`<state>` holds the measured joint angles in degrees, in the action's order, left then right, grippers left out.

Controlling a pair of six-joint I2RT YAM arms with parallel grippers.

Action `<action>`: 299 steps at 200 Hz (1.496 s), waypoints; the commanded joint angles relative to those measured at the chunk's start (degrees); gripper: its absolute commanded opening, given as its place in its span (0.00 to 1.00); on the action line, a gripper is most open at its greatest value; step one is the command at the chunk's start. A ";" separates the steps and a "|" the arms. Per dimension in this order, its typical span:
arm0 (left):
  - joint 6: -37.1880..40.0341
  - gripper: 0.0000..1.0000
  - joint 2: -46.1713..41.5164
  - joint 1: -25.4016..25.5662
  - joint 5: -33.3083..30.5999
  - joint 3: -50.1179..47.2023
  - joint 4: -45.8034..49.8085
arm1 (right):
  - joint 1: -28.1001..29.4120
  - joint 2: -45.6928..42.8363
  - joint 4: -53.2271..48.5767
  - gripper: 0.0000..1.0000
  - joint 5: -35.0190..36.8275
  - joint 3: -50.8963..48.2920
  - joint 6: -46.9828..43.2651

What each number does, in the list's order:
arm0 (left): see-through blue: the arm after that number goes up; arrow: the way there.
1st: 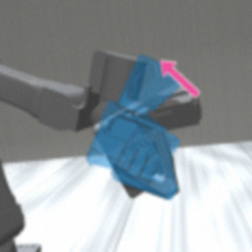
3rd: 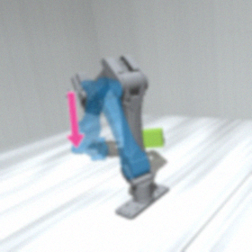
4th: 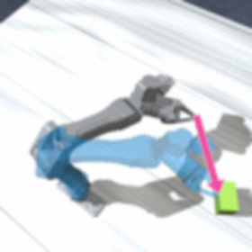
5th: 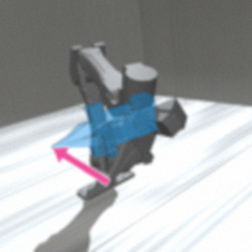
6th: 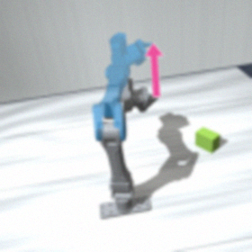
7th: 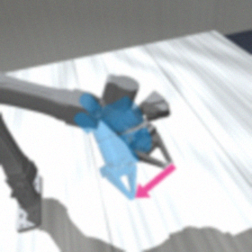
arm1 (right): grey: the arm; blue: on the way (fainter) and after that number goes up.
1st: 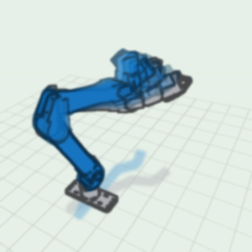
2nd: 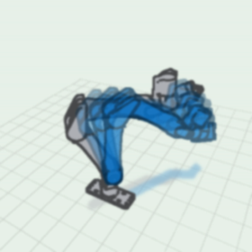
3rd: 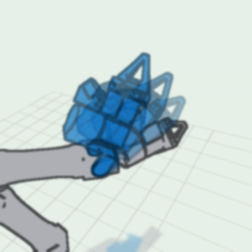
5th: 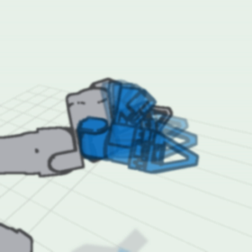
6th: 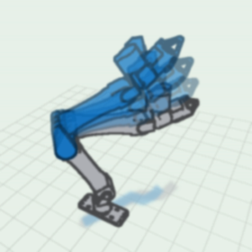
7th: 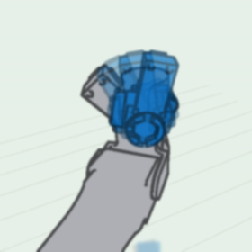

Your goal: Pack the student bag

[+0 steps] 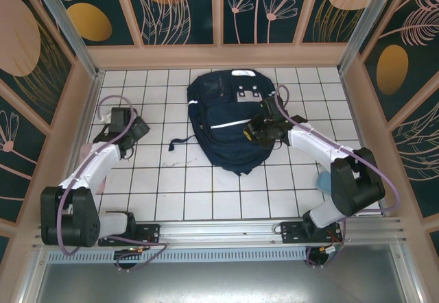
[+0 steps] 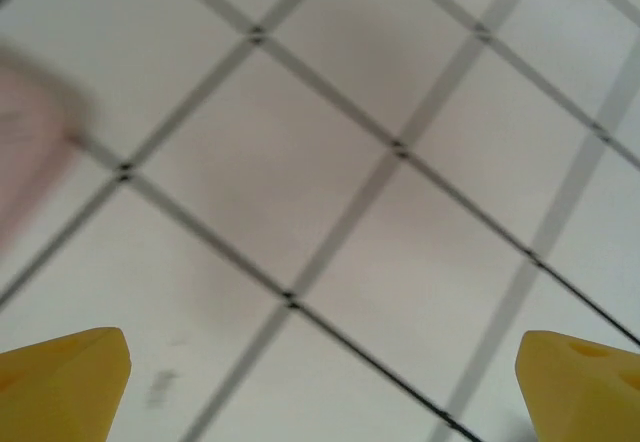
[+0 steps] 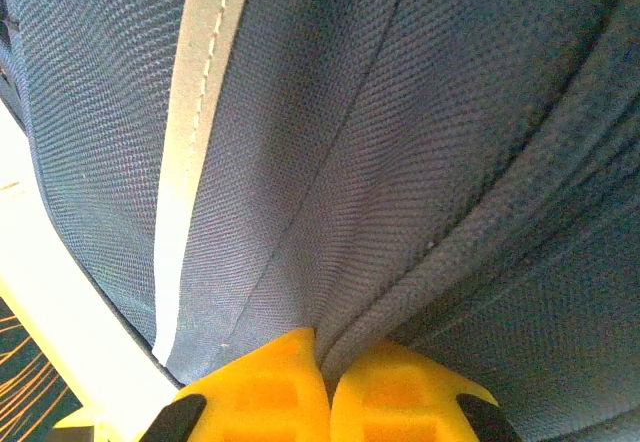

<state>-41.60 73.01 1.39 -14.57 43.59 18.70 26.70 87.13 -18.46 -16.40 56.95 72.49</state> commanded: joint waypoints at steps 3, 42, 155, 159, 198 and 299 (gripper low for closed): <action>-4.33 0.99 -2.15 -4.88 -5.54 -2.23 3.32 | -0.42 0.45 -0.52 0.00 -0.91 1.99 -2.19; -5.25 0.98 0.47 -11.39 -11.79 -2.29 3.02 | -0.44 0.66 -0.59 0.00 -1.17 2.08 -2.57; -0.37 0.98 17.09 -16.83 -4.73 1.34 -1.48 | -0.33 0.28 -2.20 0.00 0.00 2.91 -3.14; -0.22 0.98 17.26 -16.84 -3.99 1.32 -1.70 | -0.33 0.12 -2.21 0.00 0.10 2.91 -3.05; 2.23 0.93 16.02 -16.68 7.25 -0.25 -4.59 | -0.29 -0.33 -2.55 0.00 0.48 2.56 -2.88; -10.22 0.87 1.30 0.10 16.35 -12.57 -9.94 | -0.32 0.36 -2.72 0.00 2.24 2.74 -2.97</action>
<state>-43.90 77.62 -1.87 -5.28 35.97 7.38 26.61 87.39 -19.99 -15.94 58.11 70.96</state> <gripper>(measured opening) 0.870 0.056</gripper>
